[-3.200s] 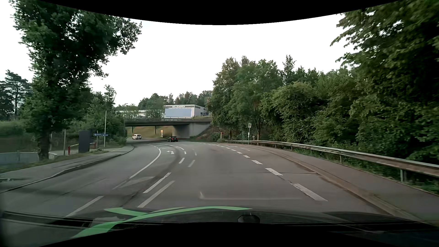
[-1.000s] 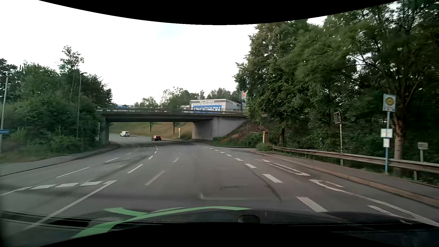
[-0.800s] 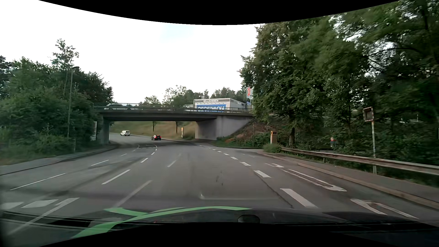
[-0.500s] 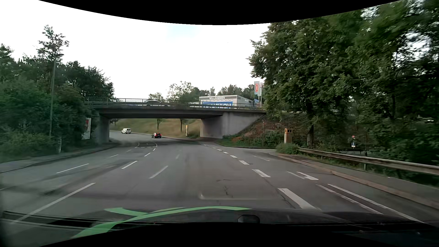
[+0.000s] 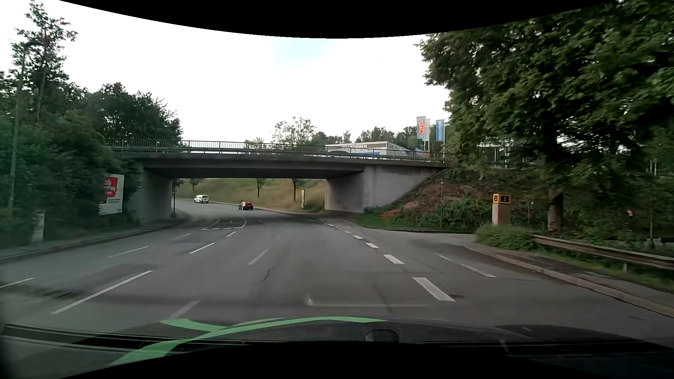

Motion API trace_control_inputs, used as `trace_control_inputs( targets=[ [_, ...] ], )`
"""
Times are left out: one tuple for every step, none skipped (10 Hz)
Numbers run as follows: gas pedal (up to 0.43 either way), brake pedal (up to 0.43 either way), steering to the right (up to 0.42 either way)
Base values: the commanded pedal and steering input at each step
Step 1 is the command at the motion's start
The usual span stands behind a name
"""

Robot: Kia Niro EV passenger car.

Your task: Follow the waypoints while adhering to traffic rules and regulations

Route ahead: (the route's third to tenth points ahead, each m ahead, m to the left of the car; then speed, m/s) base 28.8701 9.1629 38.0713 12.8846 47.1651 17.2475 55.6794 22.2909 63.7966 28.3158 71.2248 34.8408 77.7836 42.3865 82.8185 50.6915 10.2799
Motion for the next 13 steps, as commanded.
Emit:
trace_control_inputs(
  targets=[
    [0.067,0.0,-0.068],
    [0.067,0.0,-0.067],
    [0.067,0.0,-0.063],
    [0.067,0.0,-0.06],
    [0.067,0.0,-0.058],
    [0.067,0.0,-0.054],
    [0.067,0.0,-0.053],
    [0.067,0.0,-0.053],
    [0.067,0.0,-0.052],
    [0.067,0.0,-0.05],
    [0.067,0.0,-0.049],
    [0.067,0.0,-0.049],
    [0.067,0.0,-0.05]
  ],
)
